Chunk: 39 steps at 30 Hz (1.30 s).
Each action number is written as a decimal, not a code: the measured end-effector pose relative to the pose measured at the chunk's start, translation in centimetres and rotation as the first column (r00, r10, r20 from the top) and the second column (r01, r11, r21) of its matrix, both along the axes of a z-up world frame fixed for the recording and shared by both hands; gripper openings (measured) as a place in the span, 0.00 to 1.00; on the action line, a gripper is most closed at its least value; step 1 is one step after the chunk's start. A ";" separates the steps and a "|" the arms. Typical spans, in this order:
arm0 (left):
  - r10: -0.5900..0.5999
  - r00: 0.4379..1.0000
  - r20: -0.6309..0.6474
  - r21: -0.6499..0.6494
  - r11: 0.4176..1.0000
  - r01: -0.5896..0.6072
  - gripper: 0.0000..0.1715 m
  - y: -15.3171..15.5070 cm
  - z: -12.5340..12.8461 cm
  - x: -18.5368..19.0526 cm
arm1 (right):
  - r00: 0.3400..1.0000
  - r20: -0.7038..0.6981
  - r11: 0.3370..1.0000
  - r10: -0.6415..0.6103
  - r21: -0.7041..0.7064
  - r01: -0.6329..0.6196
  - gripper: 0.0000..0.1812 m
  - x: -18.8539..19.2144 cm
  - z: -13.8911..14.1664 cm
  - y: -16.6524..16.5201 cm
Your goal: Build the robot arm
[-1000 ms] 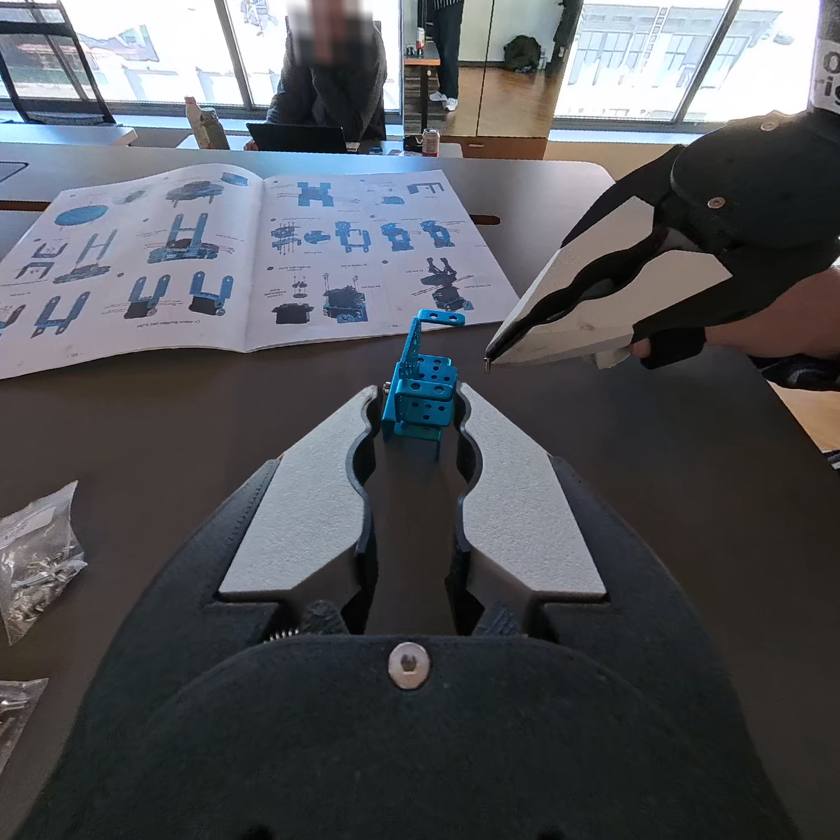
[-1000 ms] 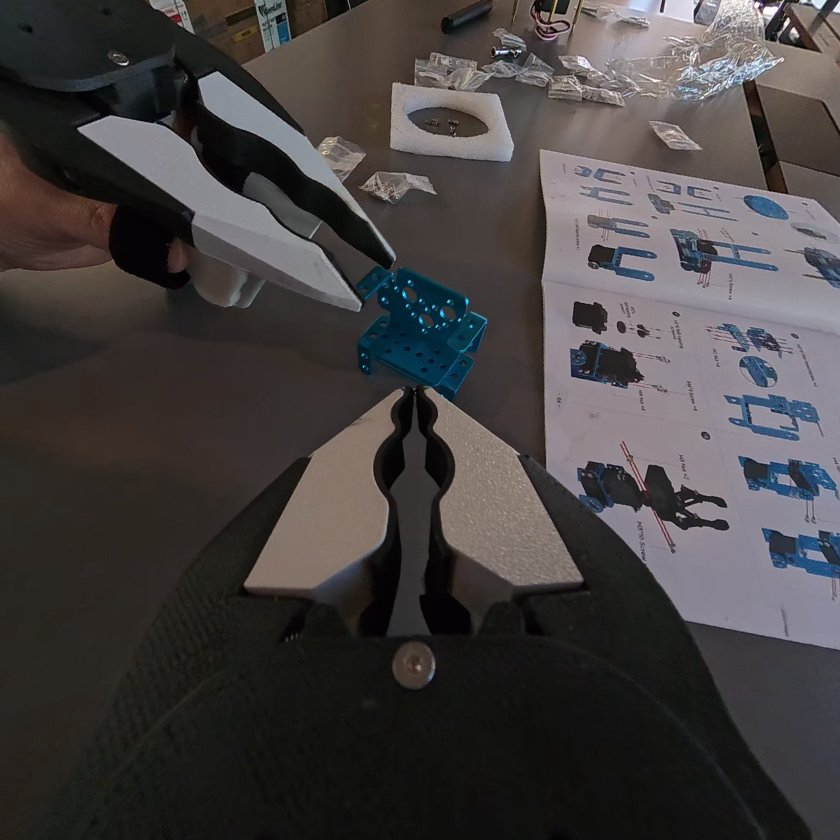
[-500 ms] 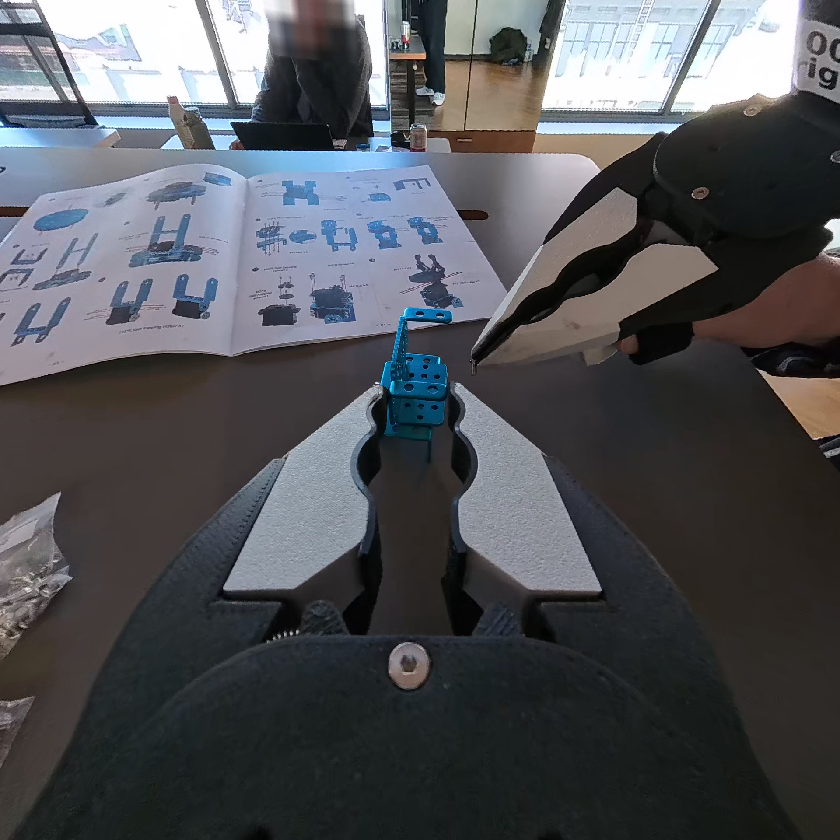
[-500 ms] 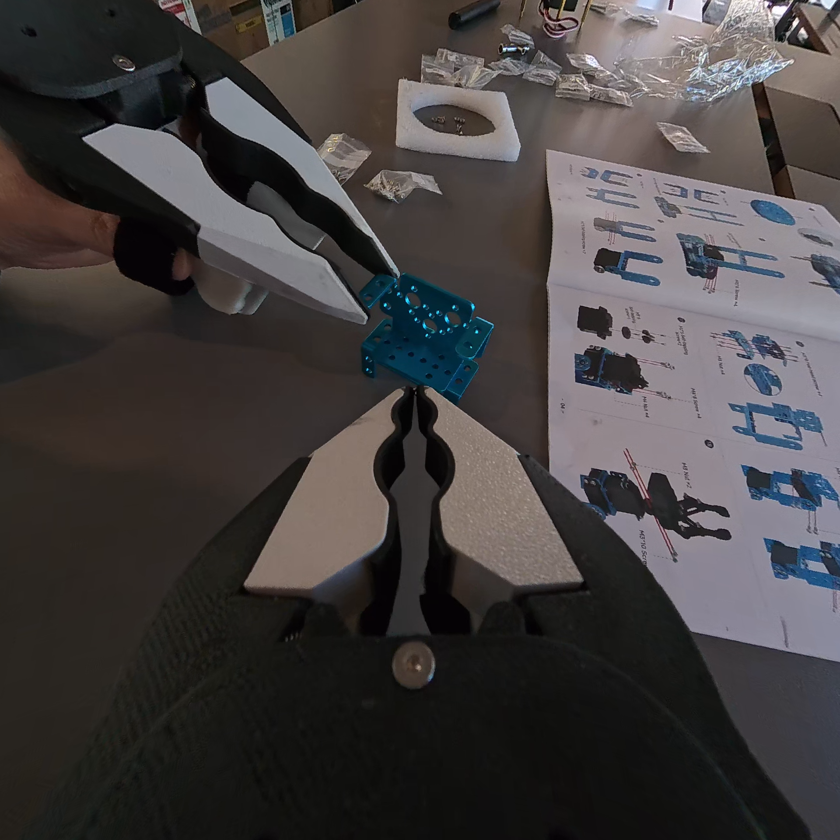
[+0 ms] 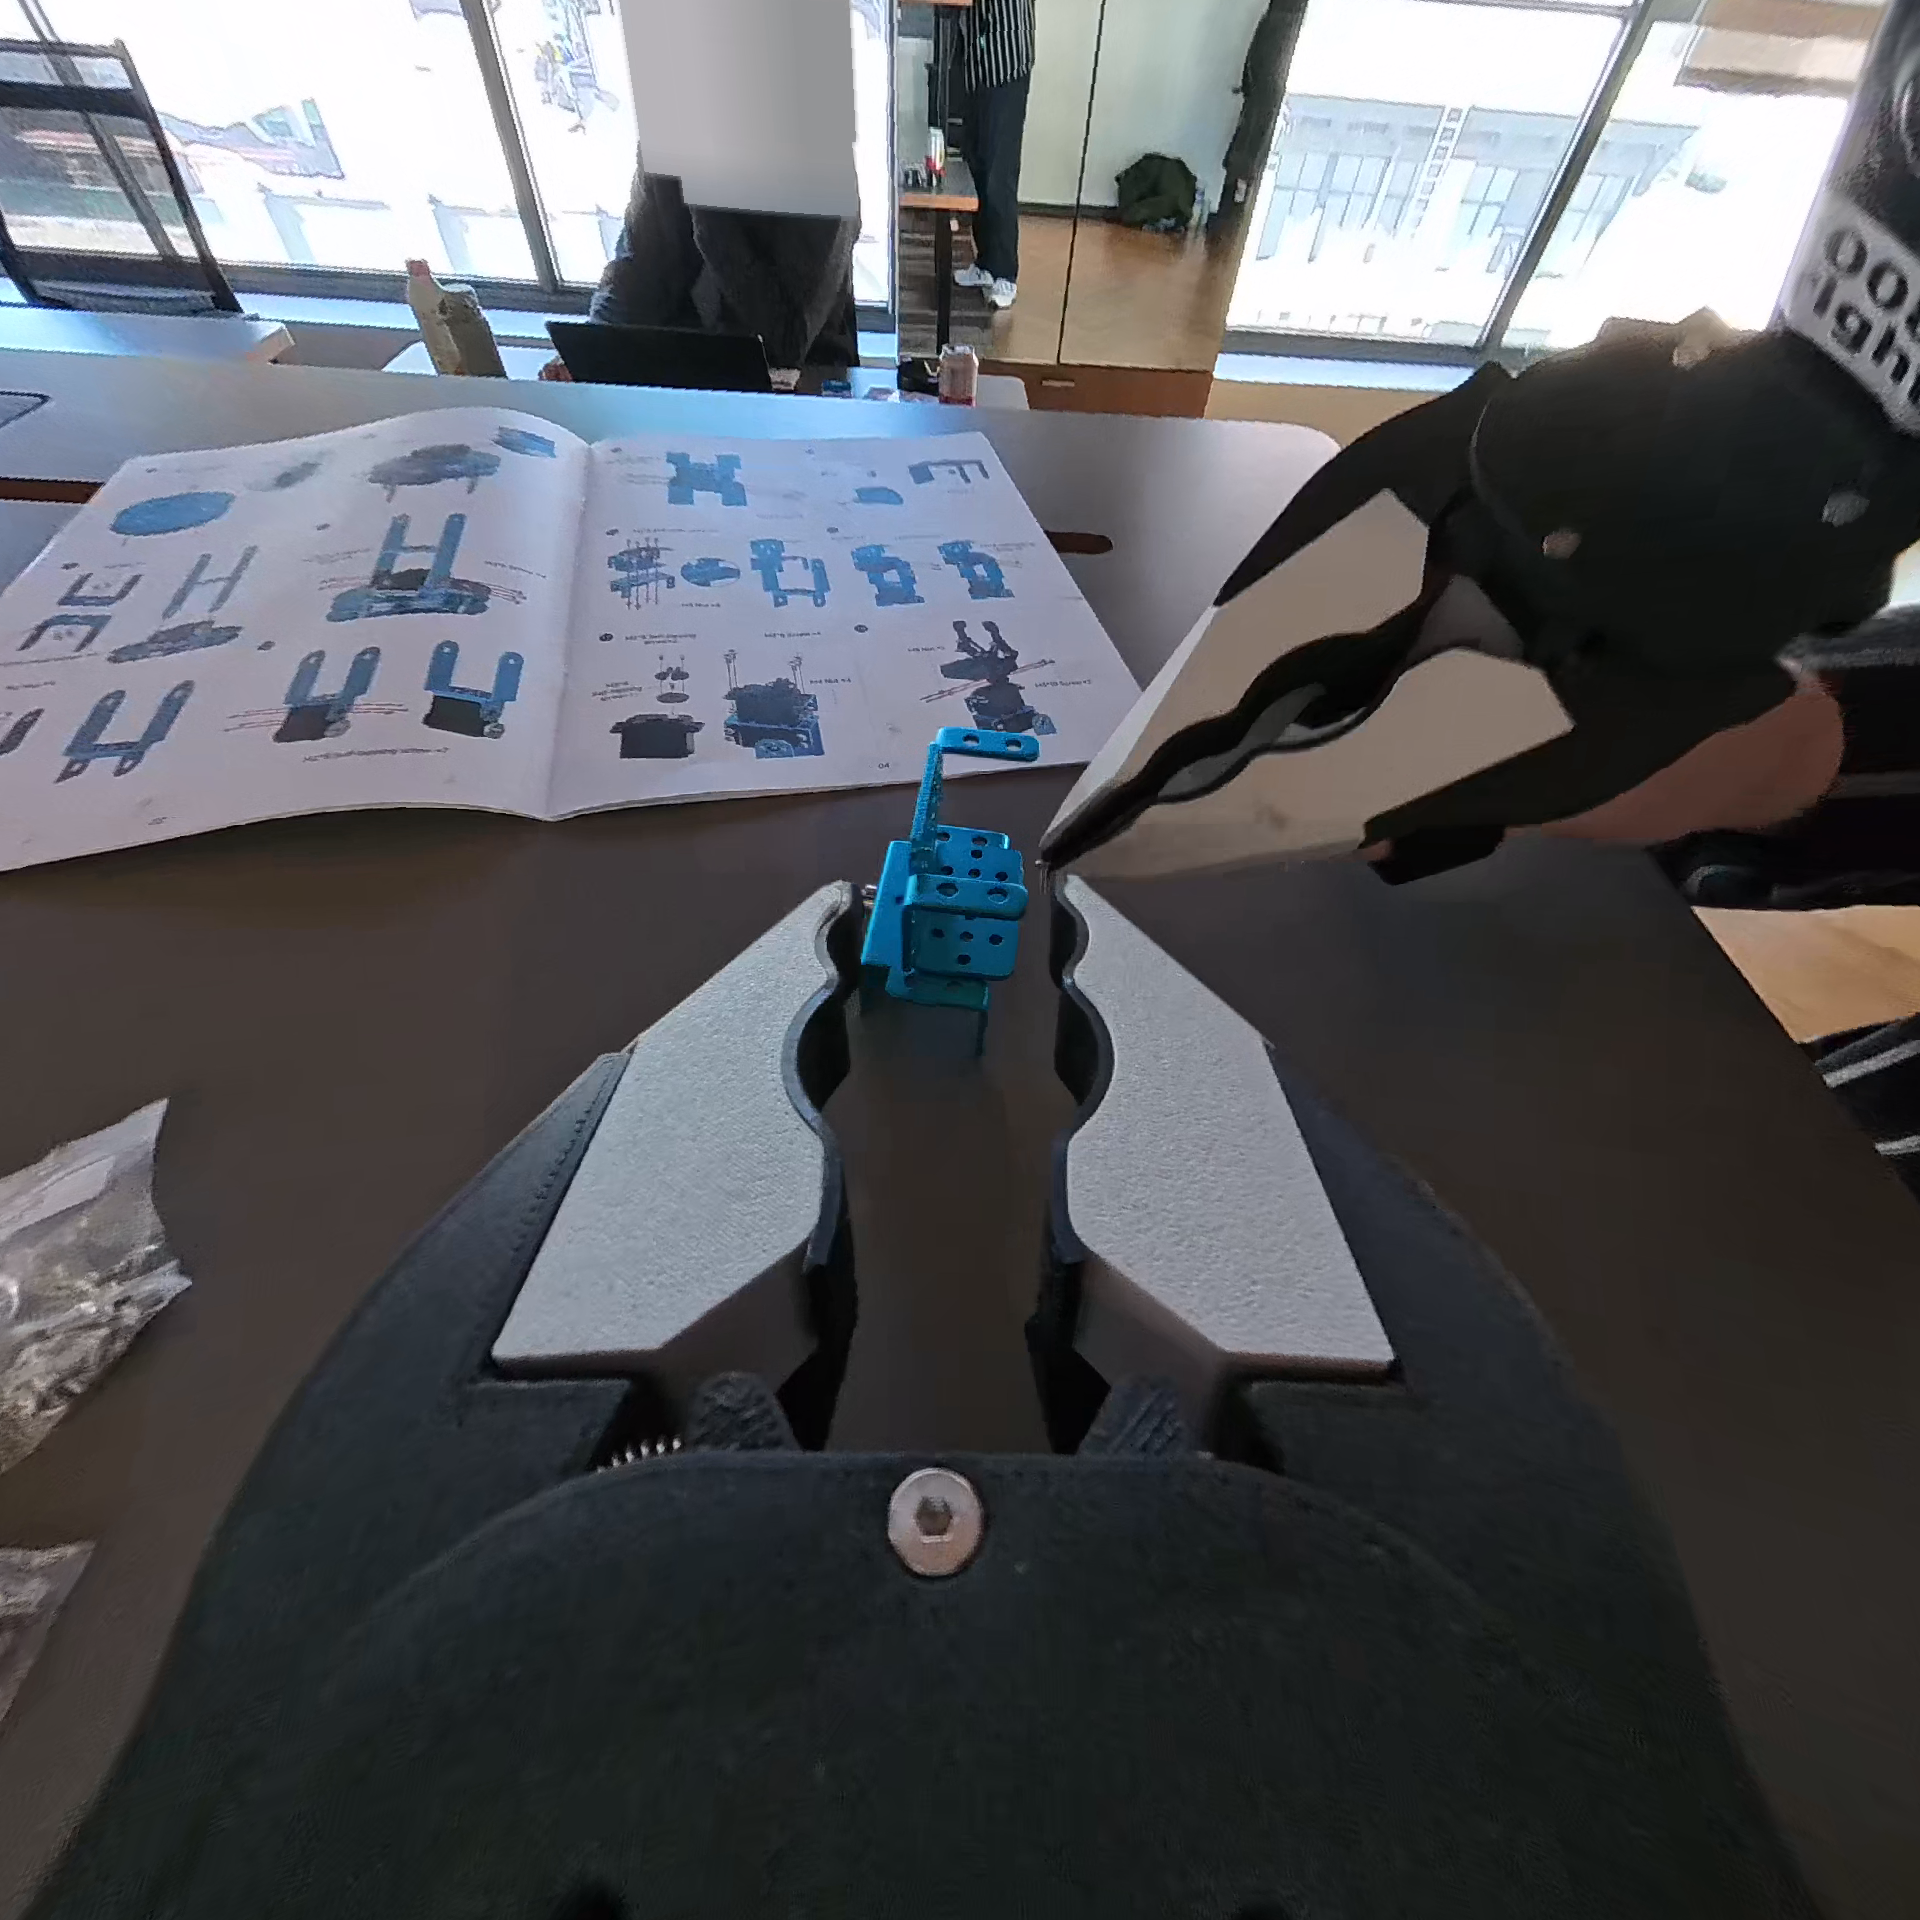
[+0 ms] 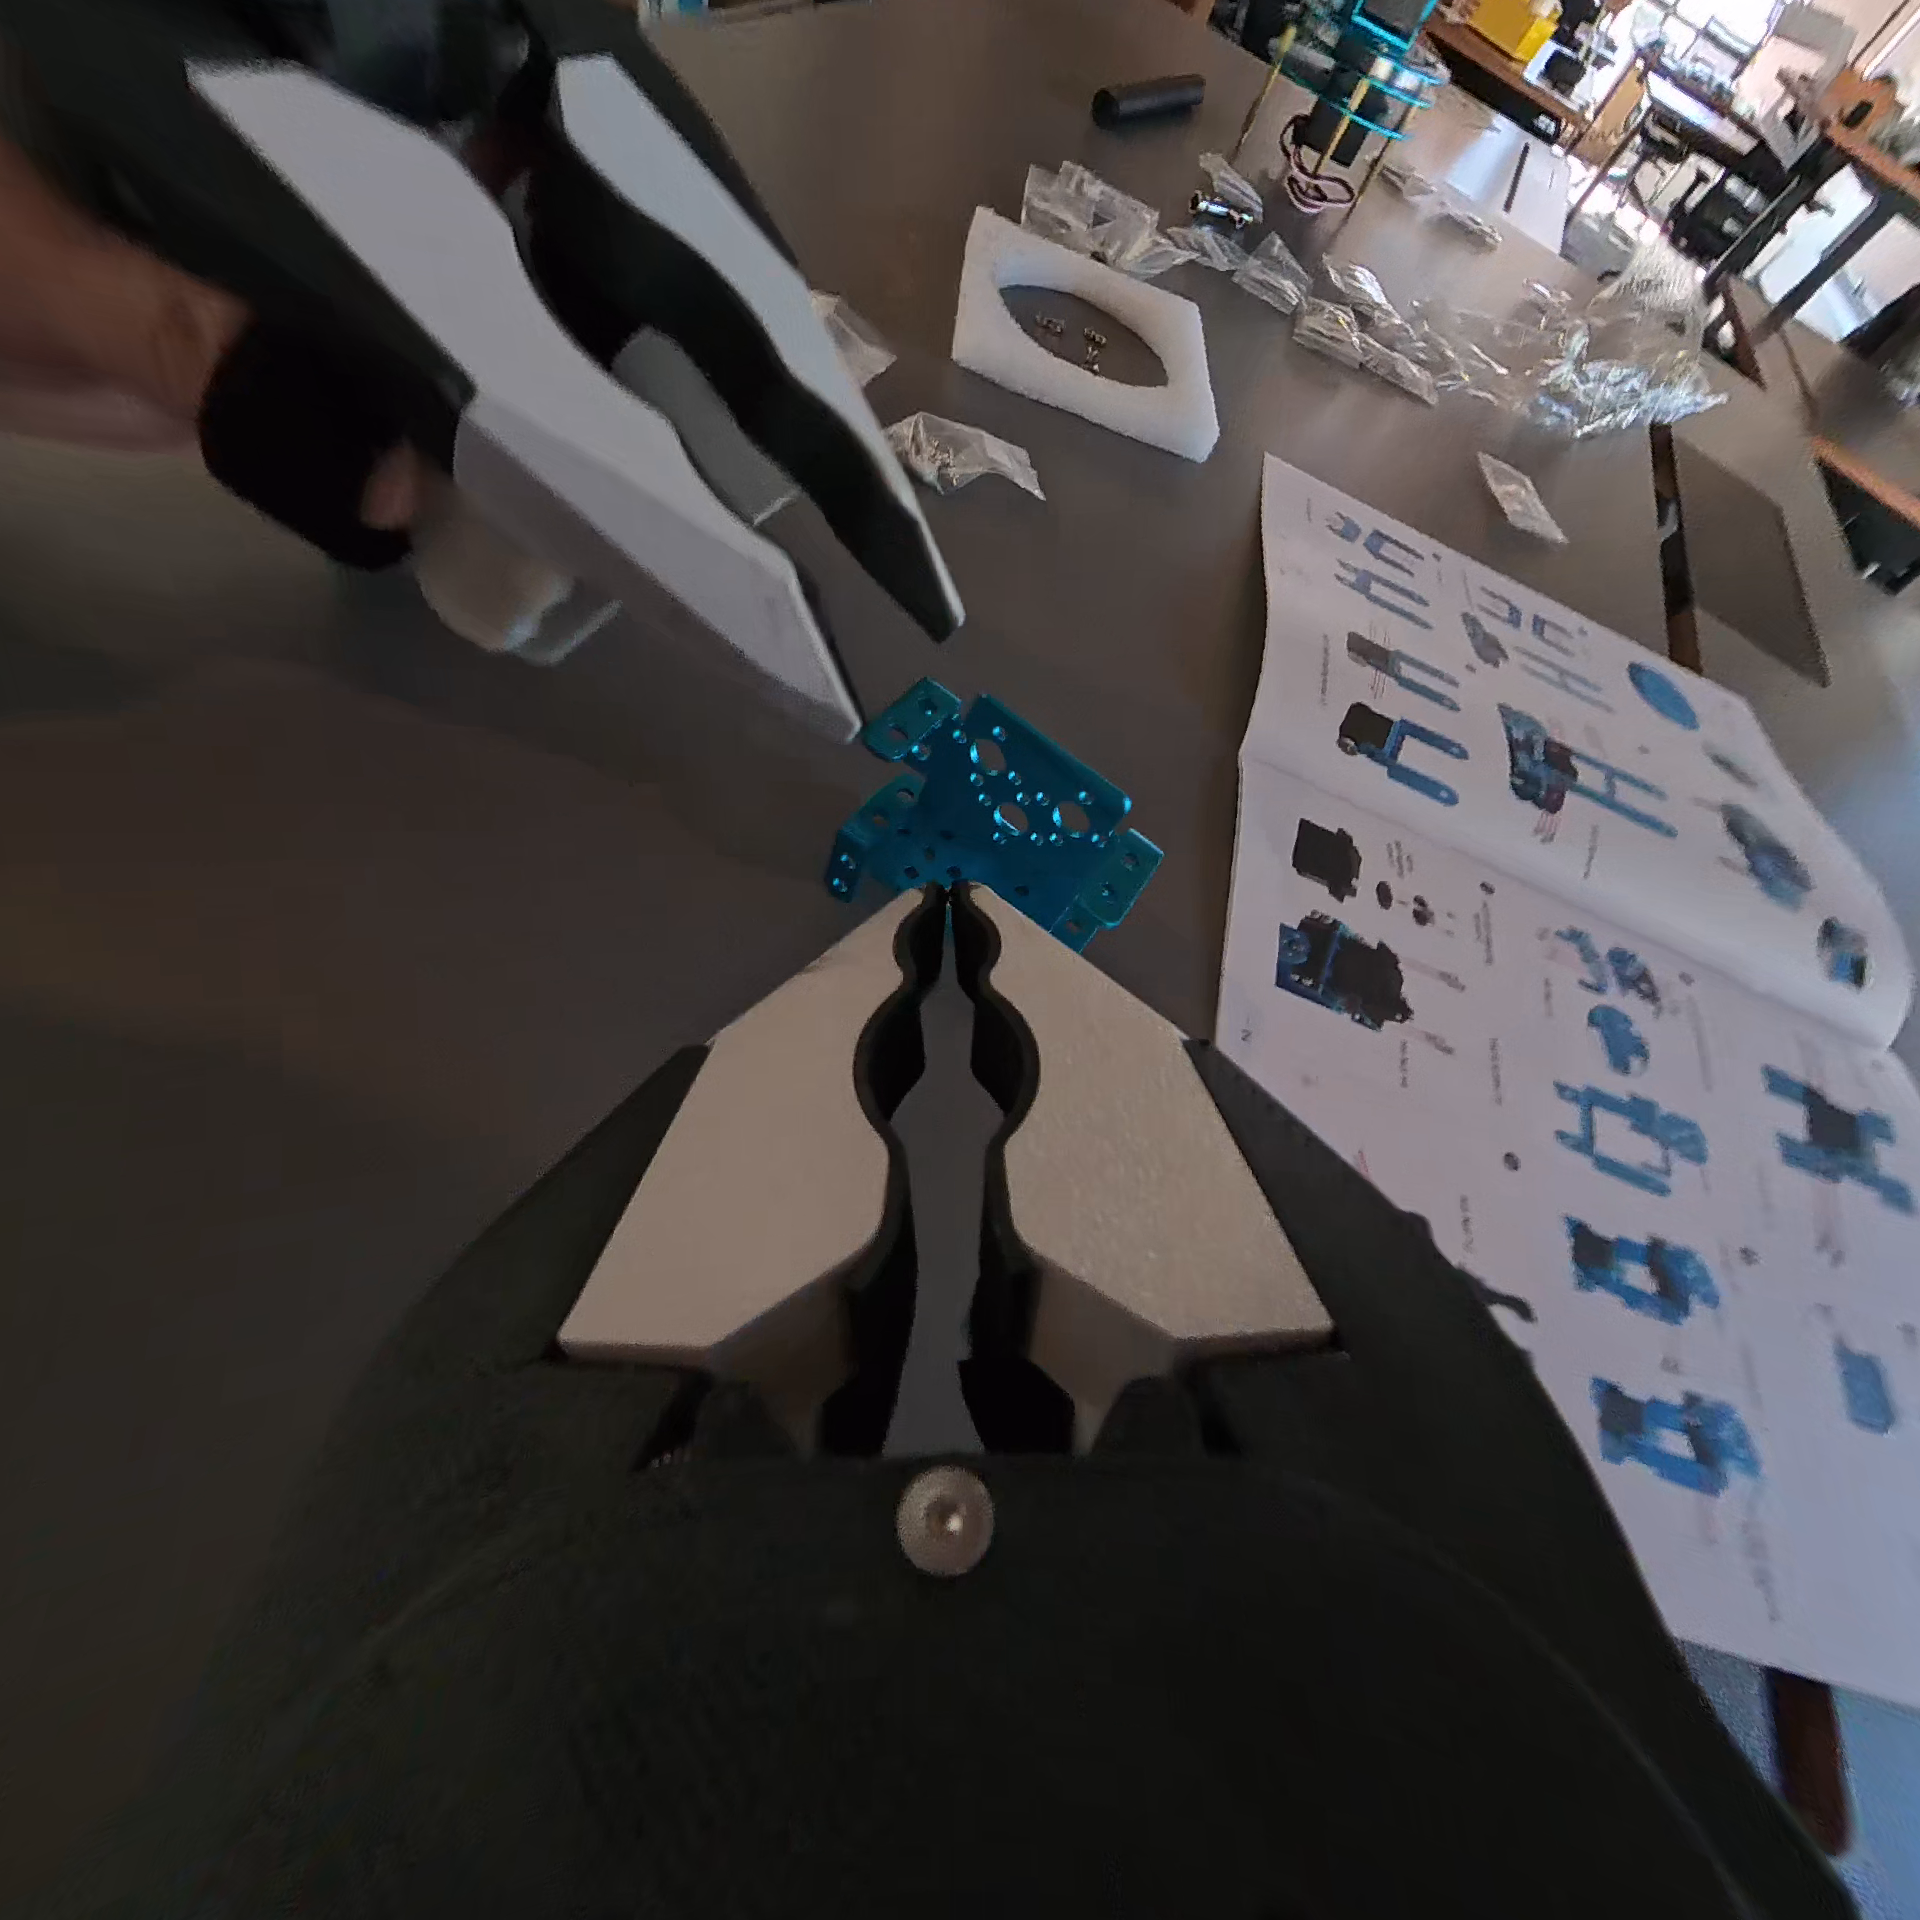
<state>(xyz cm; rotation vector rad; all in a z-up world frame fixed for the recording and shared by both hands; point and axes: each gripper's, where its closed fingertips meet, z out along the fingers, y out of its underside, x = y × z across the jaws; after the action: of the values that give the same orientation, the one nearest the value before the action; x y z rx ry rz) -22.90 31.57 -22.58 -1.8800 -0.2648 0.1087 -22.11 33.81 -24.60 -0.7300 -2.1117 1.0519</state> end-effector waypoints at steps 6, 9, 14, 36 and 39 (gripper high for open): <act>0.048 0.999 0.014 0.019 0.999 -0.048 0.19 -1.3 0.3 -1.0 | 0.995 -0.077 0.985 0.062 0.166 -0.048 0.00 -0.5 -0.2 -0.7; 0.056 0.998 0.006 0.019 0.998 -0.056 0.19 -1.5 0.3 -1.1 | 0.993 -0.092 0.975 0.072 0.216 -0.050 0.00 -0.6 -0.5 -0.7; 0.057 0.998 -0.003 0.015 0.998 -0.057 0.19 -1.6 0.5 -1.2 | 0.989 -0.109 0.957 0.096 0.282 -0.061 0.00 -0.8 -0.6 -0.8; 0.034 0.999 -0.017 -0.015 0.999 -0.034 0.17 -1.2 0.0 -0.7 | 0.968 -0.162 0.858 0.189 0.507 -0.082 0.00 -0.9 -1.1 -1.1; 0.032 0.999 -0.014 -0.017 0.999 -0.032 0.17 -1.2 0.0 -0.6 | 0.966 -0.160 0.844 0.204 0.529 -0.091 0.01 -0.9 -1.2 -1.1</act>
<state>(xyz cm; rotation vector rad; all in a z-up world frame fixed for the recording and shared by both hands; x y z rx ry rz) -23.53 30.39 -22.59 -1.8921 -0.2849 0.1464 -22.97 32.66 -25.79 -0.1807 -2.1453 0.5497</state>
